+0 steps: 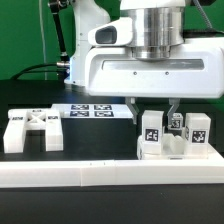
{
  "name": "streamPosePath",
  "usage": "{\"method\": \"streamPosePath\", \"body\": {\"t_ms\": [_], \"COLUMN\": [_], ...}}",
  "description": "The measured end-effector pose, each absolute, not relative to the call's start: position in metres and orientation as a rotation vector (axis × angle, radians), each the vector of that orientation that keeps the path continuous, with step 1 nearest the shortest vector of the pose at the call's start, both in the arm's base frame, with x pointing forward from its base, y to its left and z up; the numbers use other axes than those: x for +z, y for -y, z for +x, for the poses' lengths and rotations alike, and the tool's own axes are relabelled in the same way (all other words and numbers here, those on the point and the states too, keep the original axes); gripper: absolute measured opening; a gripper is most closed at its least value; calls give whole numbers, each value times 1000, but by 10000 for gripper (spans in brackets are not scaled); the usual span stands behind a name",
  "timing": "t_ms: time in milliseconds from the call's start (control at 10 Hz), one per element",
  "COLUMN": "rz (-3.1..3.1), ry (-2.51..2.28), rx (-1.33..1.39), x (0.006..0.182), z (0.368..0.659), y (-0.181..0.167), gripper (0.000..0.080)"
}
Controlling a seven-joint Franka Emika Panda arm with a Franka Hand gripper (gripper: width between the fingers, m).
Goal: Assemble chair
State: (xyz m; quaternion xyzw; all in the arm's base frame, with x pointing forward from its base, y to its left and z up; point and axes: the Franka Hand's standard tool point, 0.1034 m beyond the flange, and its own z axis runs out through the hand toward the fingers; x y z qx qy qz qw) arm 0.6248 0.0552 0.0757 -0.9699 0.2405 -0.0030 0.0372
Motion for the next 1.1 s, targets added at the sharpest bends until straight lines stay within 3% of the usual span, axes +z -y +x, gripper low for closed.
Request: {"method": "streamPosePath", "body": {"t_ms": [400, 900, 1100], "rz": [-2725, -2491, -2498], "ry": [-1401, -1774, -1764], "rx": [20, 41, 41], "x": [75, 75, 75], "z": [624, 624, 624], "y": [-55, -54, -55], "gripper": [291, 291, 556]}}
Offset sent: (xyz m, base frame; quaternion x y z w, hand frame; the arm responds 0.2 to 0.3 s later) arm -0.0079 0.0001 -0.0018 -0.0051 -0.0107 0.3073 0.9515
